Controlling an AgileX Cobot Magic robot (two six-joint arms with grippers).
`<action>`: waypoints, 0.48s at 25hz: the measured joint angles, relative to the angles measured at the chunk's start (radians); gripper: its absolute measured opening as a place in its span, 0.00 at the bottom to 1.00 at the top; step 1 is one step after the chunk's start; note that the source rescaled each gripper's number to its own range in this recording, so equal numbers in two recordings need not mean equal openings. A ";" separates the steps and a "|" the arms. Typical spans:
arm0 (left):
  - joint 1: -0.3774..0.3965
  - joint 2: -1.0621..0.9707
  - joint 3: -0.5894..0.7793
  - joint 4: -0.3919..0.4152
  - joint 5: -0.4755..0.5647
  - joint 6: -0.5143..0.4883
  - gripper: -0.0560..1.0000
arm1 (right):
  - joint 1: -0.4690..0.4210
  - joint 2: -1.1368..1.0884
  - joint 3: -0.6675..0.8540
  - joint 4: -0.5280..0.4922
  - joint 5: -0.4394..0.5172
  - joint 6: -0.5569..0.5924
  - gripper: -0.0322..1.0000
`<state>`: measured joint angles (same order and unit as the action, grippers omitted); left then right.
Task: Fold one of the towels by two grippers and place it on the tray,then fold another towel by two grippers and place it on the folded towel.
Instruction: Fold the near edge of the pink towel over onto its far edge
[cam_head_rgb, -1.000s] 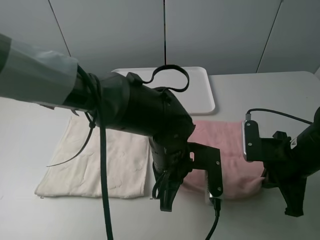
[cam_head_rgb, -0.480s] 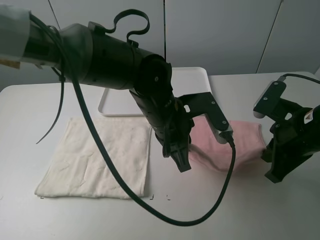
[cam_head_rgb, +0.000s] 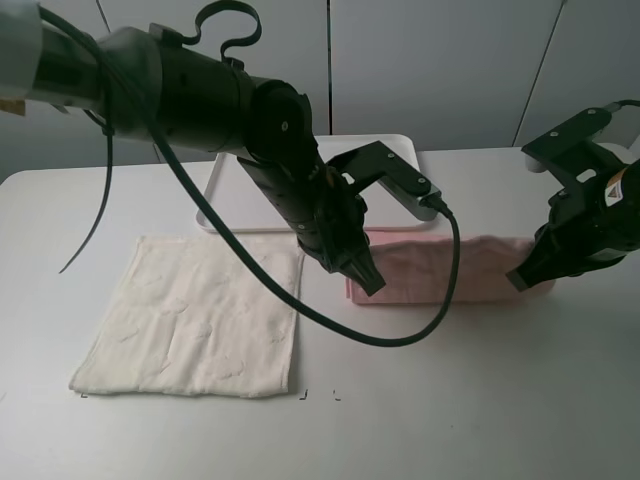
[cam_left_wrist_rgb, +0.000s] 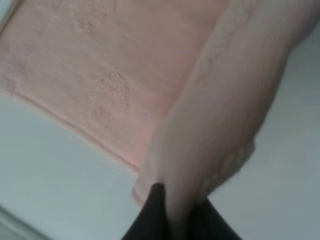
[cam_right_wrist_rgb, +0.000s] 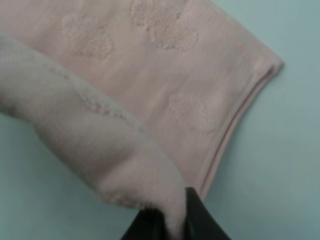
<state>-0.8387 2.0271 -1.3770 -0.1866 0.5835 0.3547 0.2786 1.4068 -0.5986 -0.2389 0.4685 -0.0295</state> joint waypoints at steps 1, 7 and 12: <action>0.000 0.000 0.000 0.005 -0.007 -0.013 0.05 | 0.000 0.016 0.000 -0.024 -0.006 0.040 0.04; 0.000 0.000 0.000 0.081 -0.059 -0.138 0.05 | 0.000 0.062 0.000 -0.315 -0.092 0.433 0.04; 0.000 0.000 0.000 0.153 -0.111 -0.227 0.05 | 0.000 0.066 0.000 -0.594 -0.140 0.731 0.04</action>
<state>-0.8387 2.0271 -1.3770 -0.0332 0.4725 0.1278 0.2786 1.4728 -0.5986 -0.8333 0.3284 0.7012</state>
